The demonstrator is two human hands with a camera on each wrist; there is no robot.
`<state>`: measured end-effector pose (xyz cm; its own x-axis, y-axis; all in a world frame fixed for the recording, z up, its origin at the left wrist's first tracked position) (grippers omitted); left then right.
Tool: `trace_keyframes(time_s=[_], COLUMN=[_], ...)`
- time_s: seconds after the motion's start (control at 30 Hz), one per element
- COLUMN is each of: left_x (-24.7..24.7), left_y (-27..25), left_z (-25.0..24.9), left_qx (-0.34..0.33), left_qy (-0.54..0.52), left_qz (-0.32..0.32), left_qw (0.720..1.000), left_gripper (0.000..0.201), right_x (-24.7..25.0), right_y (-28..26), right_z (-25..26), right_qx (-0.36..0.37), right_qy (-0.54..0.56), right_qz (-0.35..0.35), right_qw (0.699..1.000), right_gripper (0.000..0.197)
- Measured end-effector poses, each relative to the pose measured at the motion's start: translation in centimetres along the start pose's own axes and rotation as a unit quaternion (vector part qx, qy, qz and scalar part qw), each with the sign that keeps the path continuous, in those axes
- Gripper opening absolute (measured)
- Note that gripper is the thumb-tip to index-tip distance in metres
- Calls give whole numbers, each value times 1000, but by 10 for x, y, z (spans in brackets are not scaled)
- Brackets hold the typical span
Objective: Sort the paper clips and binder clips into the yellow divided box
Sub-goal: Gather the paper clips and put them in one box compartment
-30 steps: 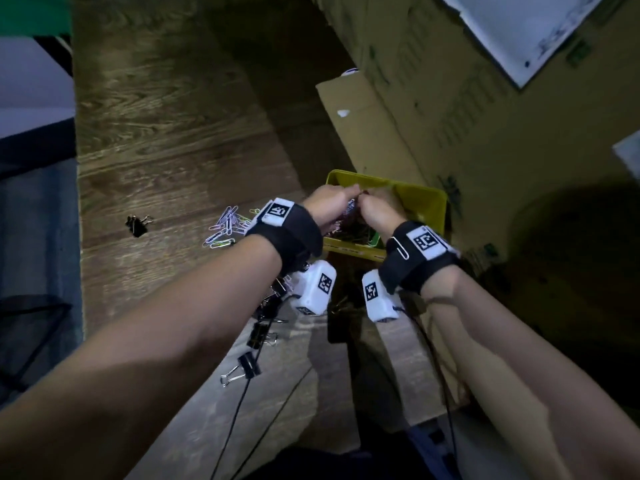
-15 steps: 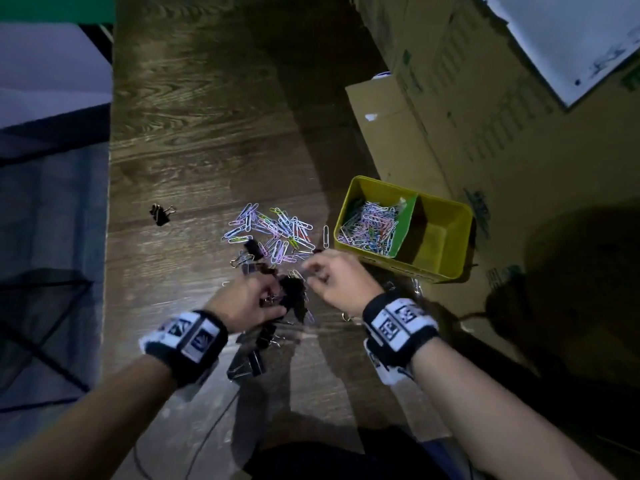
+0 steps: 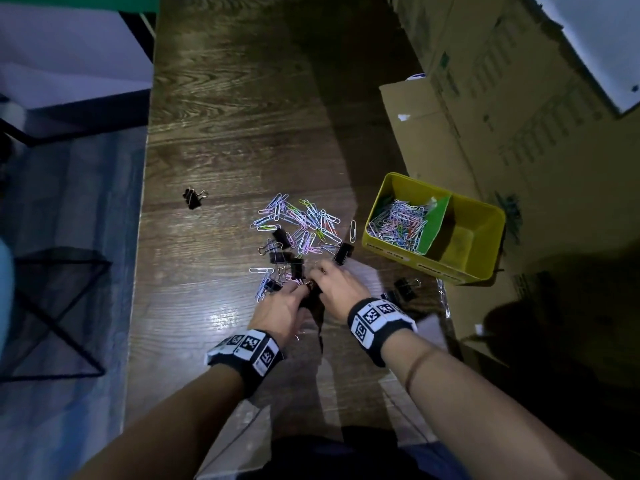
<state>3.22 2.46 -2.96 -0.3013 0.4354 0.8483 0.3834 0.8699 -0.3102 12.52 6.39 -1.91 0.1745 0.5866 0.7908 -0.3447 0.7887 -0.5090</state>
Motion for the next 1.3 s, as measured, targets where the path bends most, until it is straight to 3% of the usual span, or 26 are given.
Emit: trace_keyframes(time_s=[0.13,0.37,0.43,0.53,0.7,0.83,0.93,1.0,1.07,1.13,1.2,1.3], left_x=[6,10,6,-11,-33,-39,-38,-16,22,55,70,66], left_y=[-9,-28,-26,-17,0,9,7,7,12,21,32,50], left_z=[4,-7,-24,-50,-94,-107,-100,-82,-46,2,46,79], left_qx=[-23,-89,-119,-151,-159,-169,-206,-203,-140,-36,37,42], left_qy=[-13,-46,-33,-4,47,59,44,35,22,1,7,0], left_qz=[-36,-94,-72,-26,115,136,133,54,-62,-130,-123,-54], left_qw=[999,990,990,988,979,974,968,977,988,991,992,998], left_gripper=[24,15,11,19,25,27,36,41,38,36,45,51], right_x=[8,32,33,29,21,19,25,30,35,38,35,26], right_y=[-8,-32,-39,-46,-48,-50,-50,-49,-45,-37,-25,-5], right_z=[-10,-55,-73,-95,-120,-125,-114,-98,-79,-57,-30,11], right_qx=[-13,-61,-104,-172,-246,-261,-237,-196,-145,-86,-24,35], right_qy=[29,150,161,151,111,63,40,35,35,43,42,21], right_qz=[10,-73,-100,-116,-143,-139,-159,-172,-175,-155,-106,-40], right_qw=[999,984,976,966,952,953,958,965,973,983,993,998], right_gripper=[49,40,37,36,34,38,35,30,29,30,34,52])
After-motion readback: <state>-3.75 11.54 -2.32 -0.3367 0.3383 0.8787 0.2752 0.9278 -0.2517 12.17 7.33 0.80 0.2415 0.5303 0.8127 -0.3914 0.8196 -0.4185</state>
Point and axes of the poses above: each hand's wrist, its own y-axis towards the middle knuckle, its own x-axis out of the back of the hand, z = x × y, the point moved 7 cm from there along y, towards the middle knuckle, and after that the axes turned 12 degrees about -x, right-handed, at the moved point
